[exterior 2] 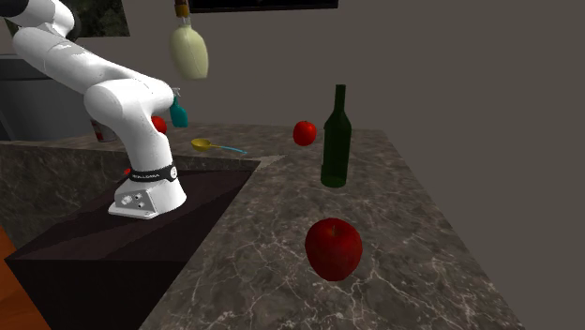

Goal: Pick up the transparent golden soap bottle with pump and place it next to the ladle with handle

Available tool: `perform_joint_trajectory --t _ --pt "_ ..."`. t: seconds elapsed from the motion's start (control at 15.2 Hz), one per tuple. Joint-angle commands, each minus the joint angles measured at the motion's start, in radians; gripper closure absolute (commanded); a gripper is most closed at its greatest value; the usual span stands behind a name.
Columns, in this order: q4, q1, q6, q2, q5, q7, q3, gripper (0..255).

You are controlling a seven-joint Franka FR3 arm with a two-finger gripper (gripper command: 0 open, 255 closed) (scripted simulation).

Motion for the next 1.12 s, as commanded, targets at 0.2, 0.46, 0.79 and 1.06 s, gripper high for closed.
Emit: perform_joint_trajectory --t 0.2,0.46,0.79,1.06 --pt "0.083 -0.028 -0.042 -0.007 0.124 0.127 0.098 255" --pt "0.164 -0.057 -0.066 -0.001 0.221 0.233 0.175 255" --pt "0.290 -0.105 -0.088 0.023 0.341 0.376 0.274 255" --pt "0.415 -0.156 -0.097 0.056 0.435 0.501 0.362 255"
